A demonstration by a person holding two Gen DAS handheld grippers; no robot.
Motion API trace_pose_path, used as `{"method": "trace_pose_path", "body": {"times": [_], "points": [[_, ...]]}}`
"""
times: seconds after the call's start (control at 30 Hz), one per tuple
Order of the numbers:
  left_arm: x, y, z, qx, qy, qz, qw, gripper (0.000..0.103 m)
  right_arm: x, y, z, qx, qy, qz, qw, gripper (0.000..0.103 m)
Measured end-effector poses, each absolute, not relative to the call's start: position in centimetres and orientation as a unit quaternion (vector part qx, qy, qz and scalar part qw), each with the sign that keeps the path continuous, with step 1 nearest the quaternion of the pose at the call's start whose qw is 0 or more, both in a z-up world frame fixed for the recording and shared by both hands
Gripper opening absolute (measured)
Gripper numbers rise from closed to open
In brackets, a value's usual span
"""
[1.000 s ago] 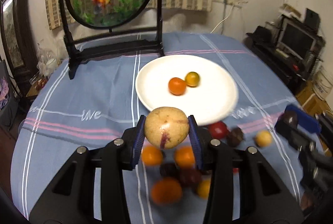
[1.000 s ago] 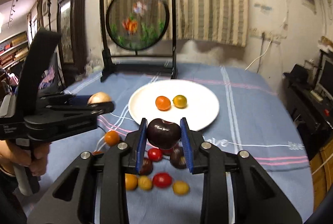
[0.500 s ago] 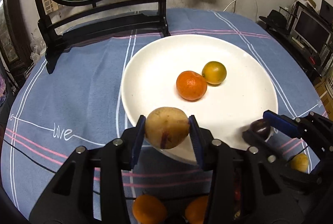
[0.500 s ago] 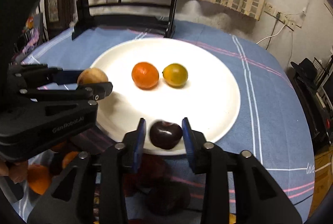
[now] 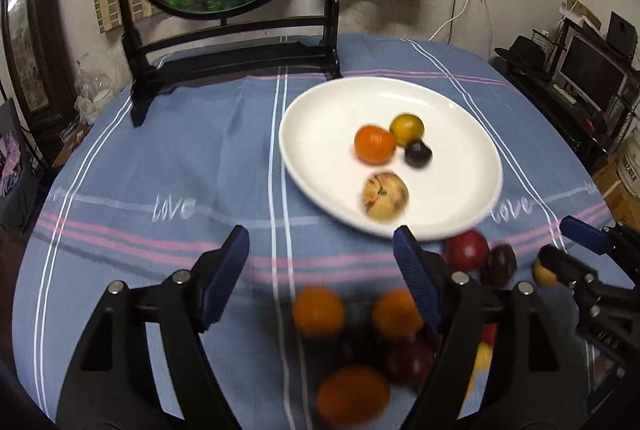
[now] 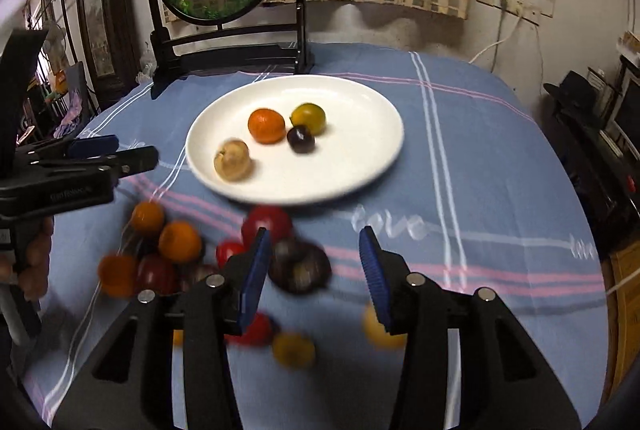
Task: Organize fruits
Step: 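Grasp the pale speckled fruit with the left gripper while the right grasps the dark plum, place both on plate, then grasp the orange with the left gripper while the right grasps a small yellow fruit, place both on plate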
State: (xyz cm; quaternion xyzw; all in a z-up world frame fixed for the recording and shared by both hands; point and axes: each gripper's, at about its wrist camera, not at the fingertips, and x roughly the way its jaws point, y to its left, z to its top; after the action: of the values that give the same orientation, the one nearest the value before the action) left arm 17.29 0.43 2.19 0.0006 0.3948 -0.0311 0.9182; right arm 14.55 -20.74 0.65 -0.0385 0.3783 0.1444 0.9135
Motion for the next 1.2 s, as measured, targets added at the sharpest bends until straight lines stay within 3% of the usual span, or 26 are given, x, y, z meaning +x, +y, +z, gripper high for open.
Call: {"method": "trace_pose_path", "body": {"times": [0.47, 0.63, 0.73, 1.17, 1.2], "points": [[9.6, 0.2, -2.2, 0.029, 0.438, -0.057, 0.897, 0.075, 6.4, -22.1, -0.8, -0.012, 0.388, 0.155, 0.908, 0.046], [10.3, -0.1, -3.8, 0.037, 0.453, -0.074, 0.888, 0.062, 5.7, -22.2, -1.4, -0.01, 0.397, 0.161, 0.904, 0.046], [10.8, -0.9, -4.1, 0.048, 0.45, -0.092, 0.887, 0.045, 6.0, -22.3, -2.0, -0.009, 0.408, 0.159, 0.899, 0.046], [9.3, 0.1, -3.0, 0.035, 0.449, -0.098, 0.888, 0.043, 11.4, -19.2, -4.7, -0.08, 0.444, 0.127, 0.883, 0.046], [9.2, 0.2, -2.9, 0.035, 0.448, -0.099, 0.888, 0.043, 11.8, -19.0, -4.9, -0.085, 0.445, 0.124, 0.883, 0.041]]}}
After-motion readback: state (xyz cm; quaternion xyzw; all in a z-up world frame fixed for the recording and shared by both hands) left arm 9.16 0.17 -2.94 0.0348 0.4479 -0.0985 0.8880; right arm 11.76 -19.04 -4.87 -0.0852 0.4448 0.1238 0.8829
